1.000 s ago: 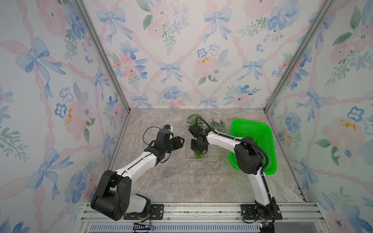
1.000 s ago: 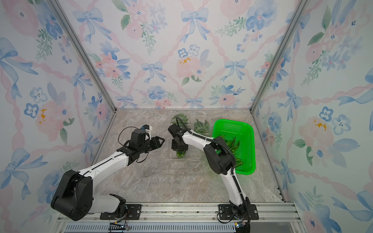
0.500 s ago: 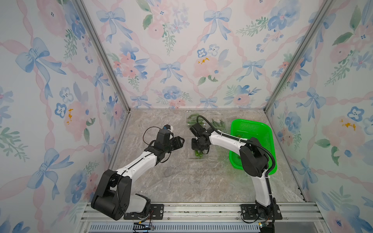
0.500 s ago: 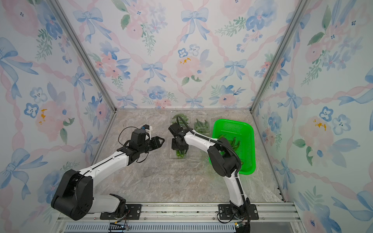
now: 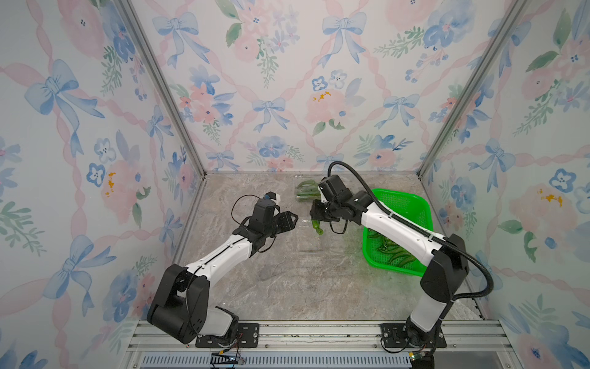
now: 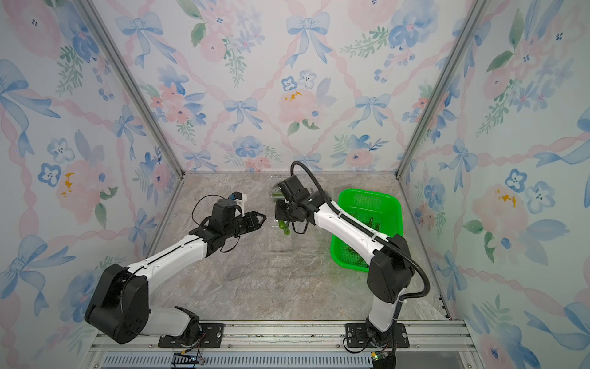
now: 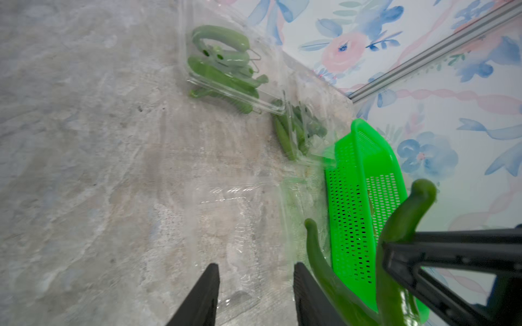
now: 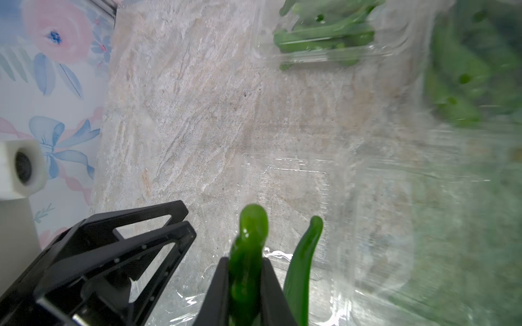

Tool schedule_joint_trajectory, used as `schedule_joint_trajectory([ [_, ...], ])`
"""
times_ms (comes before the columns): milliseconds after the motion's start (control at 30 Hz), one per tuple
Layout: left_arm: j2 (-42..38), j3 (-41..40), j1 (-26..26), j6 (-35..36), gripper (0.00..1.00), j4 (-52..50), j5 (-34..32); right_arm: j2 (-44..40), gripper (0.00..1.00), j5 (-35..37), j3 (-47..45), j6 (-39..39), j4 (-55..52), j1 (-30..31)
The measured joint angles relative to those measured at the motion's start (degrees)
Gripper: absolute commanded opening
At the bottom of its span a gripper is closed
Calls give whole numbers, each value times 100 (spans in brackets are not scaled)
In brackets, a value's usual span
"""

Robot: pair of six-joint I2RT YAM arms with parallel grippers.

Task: Take small green peppers out of containers
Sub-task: Pick up the green pepper from the packing box, then place the green pepper in the basket.

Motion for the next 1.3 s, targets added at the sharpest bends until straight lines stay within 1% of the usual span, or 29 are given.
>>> schedule_joint_trajectory([
  [133, 302, 509, -435, -17, 47, 0, -31, -885, 12, 42, -479, -127, -26, -669],
  [300, 1023, 1307, -1032, -20, 47, -15, -101, -1878, 13, 20, -1106, -380, -114, -1821],
  [467, 1919, 2212, -1604, -20, 46, -39, -127, -2420, 13, -59, -1620, -693, -415, -2949],
  [567, 2426, 2719, -1897, -17, 46, -66, -114, -2503, 13, -68, -1910, -892, -560, -3593],
  [700, 2811, 3021, -2157, -20, 46, -111, -87, -2481, 13, -107, -2511, -1025, -562, -4284],
  [767, 2903, 3053, -2194, -20, 46, -142, -85, -2385, 13, -109, -2752, -1067, -564, -4441],
  [933, 3025, 3060, -2197, -20, 46, -197, -87, -1888, 13, -109, -3086, -1172, -409, -4524],
  [967, 3049, 3060, -2199, -20, 46, -197, -87, -1770, 15, -107, -3119, -1187, -385, -4531],
  [1033, 3093, 3060, -2199, -22, 46, -201, -87, -1565, 28, -107, -3169, -1202, -330, -4557],
  [1100, 3134, 3060, -2199, -44, 46, -205, -87, -1447, 34, -85, -3241, -1226, -295, -4562],
  [1200, 3191, 3060, -2199, -63, 46, -214, -92, -1469, 50, -48, -3324, -1268, -306, -4566],
  [1300, 3226, 3038, -2197, -66, 46, -238, -94, -1631, 57, 0, -3335, -1300, -326, -4566],
])
